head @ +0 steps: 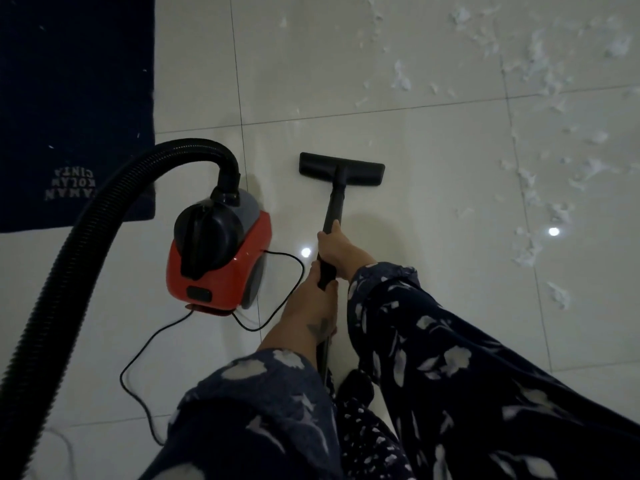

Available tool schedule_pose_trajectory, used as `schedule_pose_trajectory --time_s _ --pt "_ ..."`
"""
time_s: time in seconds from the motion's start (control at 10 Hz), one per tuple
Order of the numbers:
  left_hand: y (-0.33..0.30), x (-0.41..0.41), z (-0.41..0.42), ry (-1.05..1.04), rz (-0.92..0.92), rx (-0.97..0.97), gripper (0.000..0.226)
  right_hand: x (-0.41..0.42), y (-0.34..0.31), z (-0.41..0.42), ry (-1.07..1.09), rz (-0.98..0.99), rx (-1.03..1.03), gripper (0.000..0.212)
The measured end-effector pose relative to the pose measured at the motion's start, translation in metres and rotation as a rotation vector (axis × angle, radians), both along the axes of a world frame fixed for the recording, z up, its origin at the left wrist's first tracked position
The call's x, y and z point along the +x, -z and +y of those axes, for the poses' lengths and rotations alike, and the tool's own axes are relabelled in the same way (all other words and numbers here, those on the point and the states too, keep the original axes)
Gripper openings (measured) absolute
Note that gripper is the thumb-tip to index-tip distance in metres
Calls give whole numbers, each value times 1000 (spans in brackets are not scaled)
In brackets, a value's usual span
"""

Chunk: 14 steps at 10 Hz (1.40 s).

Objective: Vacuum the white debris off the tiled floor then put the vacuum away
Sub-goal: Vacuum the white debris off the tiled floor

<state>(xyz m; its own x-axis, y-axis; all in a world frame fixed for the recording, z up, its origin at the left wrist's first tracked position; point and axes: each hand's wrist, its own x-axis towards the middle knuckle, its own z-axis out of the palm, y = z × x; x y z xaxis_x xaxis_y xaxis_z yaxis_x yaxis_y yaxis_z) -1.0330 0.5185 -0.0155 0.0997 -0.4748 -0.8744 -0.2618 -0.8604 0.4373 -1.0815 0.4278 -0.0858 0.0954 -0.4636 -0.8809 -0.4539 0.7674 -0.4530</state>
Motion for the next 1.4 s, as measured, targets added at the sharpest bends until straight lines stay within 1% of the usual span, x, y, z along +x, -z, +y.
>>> schedule_pose_trajectory --time_s 0.1,0.3,0.4,0.5,0.6,0.7,0.8,1.0,1.2,1.3,1.4 --pt "4 9 -17 25 -14 -25 53 11 3 -20 -18 -2 -8 59" --pt "8 30 -51 -8 11 -60 54 35 4 -58 -32 20 -10 59" --pt "13 39 -72 -42 32 -87 58 46 8 -81 -51 15 -27 58" --pt "18 46 -92 -85 54 -103 67 56 14 -102 -84 14 -49 60" --pt "19 52 -118 -81 68 -87 64 62 16 -129 -81 13 -58 58" --pt "19 59 -157 -83 -4 -106 56 70 17 -168 -78 0 -82 57" --pt "20 61 -196 -128 -99 -97 53 75 20 -206 -105 -4 -85 58" --pt "30 68 -255 -195 -20 -109 57 94 25 -269 -198 14 -72 59" --pt "33 75 -308 -274 -32 -140 57 110 31 -329 -248 13 -80 58" --pt "39 88 -328 -236 -48 -175 56 122 36 -354 -258 22 -97 58" --pt "46 105 -349 -211 -64 -162 56 138 38 -376 -248 17 -116 59"
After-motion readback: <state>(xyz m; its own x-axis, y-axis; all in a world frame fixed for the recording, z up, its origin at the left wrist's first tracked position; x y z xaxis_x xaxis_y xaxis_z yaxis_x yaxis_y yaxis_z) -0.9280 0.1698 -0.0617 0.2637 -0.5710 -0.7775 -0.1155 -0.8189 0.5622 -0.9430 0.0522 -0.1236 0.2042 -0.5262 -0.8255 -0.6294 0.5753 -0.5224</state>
